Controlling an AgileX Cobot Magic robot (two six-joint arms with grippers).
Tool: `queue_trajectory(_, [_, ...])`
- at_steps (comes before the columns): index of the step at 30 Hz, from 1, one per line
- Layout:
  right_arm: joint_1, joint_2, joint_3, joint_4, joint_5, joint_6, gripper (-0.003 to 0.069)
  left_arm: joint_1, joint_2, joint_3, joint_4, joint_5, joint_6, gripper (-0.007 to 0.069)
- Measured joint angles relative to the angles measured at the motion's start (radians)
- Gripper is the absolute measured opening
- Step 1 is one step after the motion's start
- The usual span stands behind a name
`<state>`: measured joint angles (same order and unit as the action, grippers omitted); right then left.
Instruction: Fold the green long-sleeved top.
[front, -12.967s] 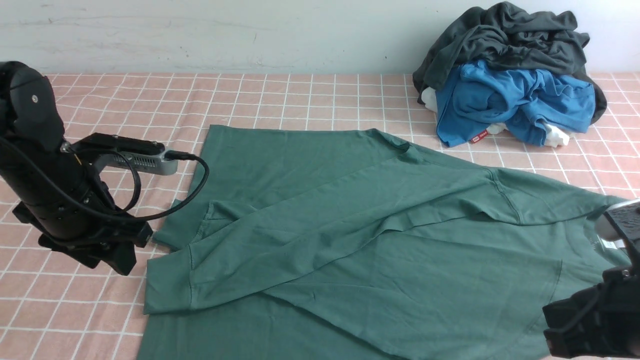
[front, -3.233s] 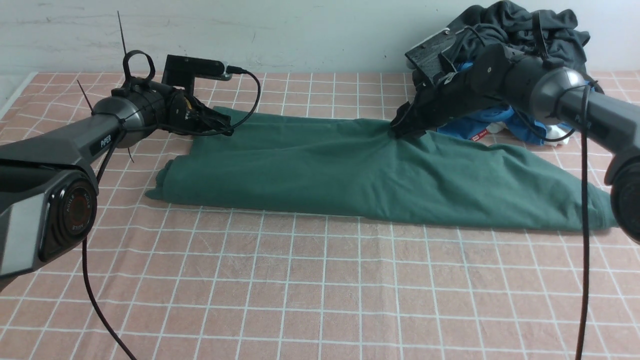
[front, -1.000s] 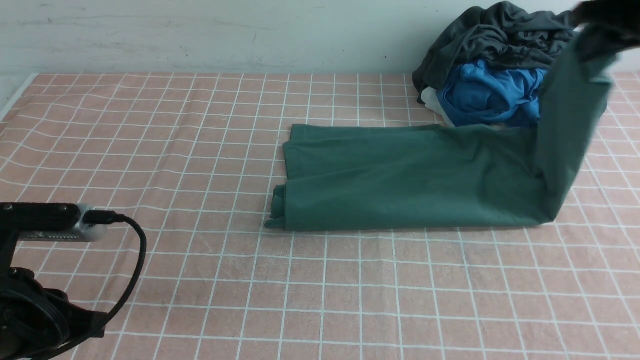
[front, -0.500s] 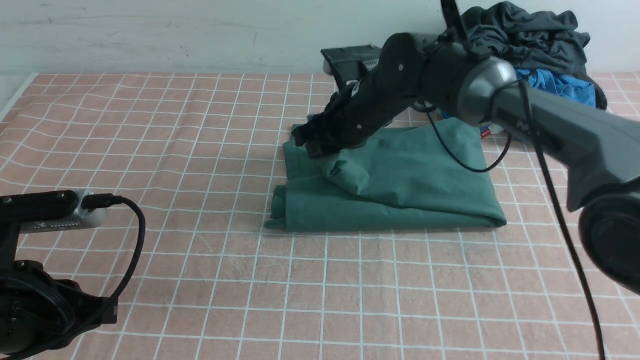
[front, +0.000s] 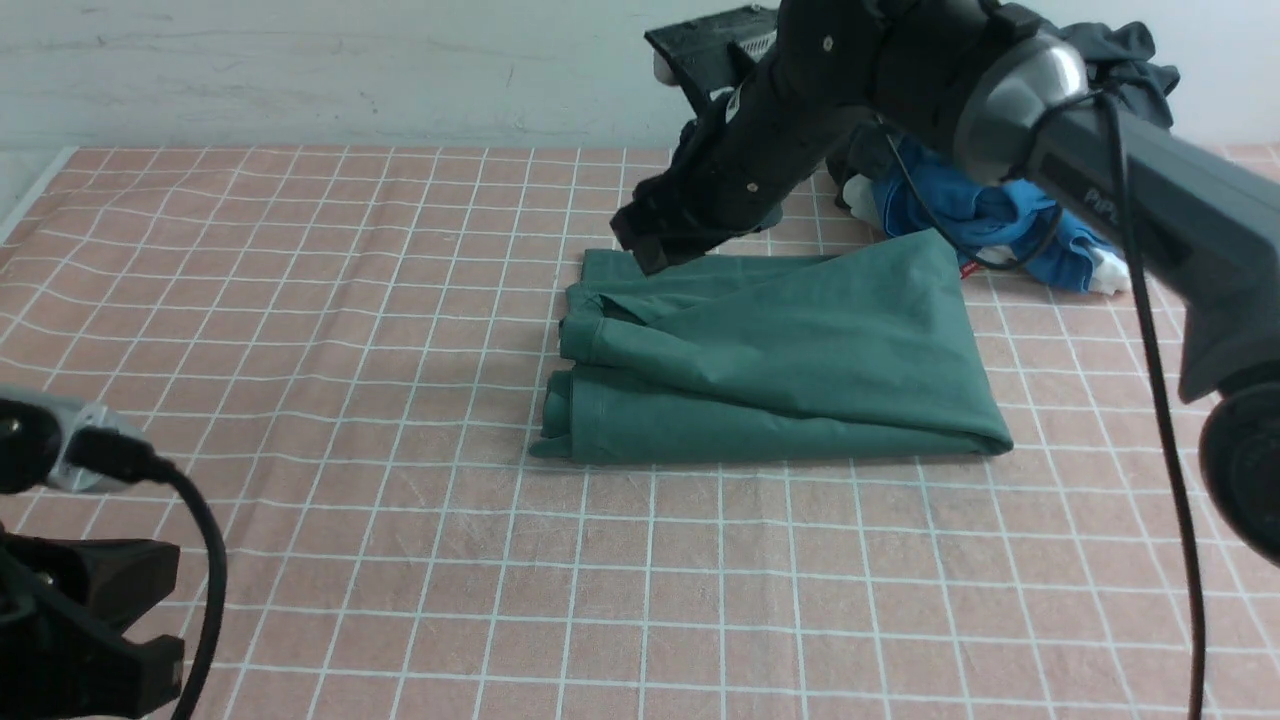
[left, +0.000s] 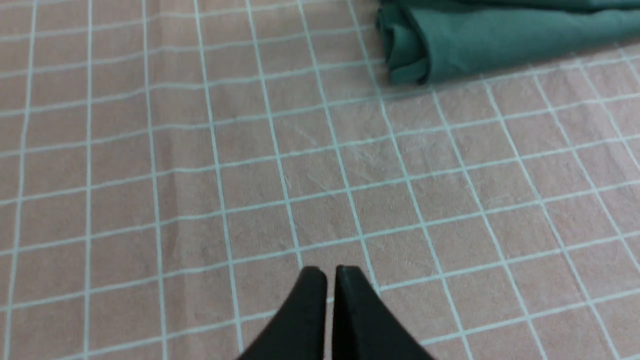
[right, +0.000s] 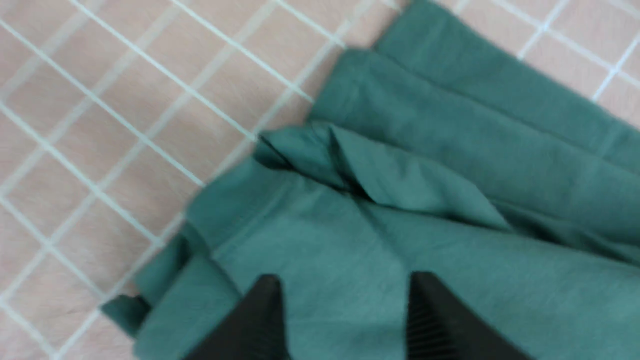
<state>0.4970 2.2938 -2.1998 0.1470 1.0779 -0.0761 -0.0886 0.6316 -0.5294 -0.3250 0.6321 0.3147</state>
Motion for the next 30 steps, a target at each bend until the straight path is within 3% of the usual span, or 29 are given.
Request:
queue_trajectory(4, [0.010,0.089,0.008,0.076,-0.072,0.016,0.0046,-0.035,-0.123,0.045,0.001,-0.056,0.003,0.0011])
queue_trajectory(7, [0.040,0.141,0.009,0.141,-0.119,0.011,-0.0001,-0.044,-0.212,0.072,0.001,-0.090,0.033,0.0011])
queue_trajectory(13, [0.080,0.114,-0.049,0.138,-0.056,-0.017,-0.0013,-0.049,-0.373,0.146,0.000,-0.165,0.085,0.0011])
queue_trajectory(18, [0.080,-0.068,-0.202,-0.067,0.142,-0.016,-0.0014,-0.049,-0.475,0.195,0.000,-0.254,0.089,0.0011])
queue_trajectory(23, [0.077,-0.349,-0.187,-0.229,0.166,0.021,-0.0014,-0.052,-0.523,0.216,0.000,-0.304,0.090,0.0011])
queue_trajectory(30, [0.077,-0.874,0.267,-0.391,0.170,0.047,-0.0014,-0.053,-0.533,0.221,-0.001,-0.306,0.092,0.0011])
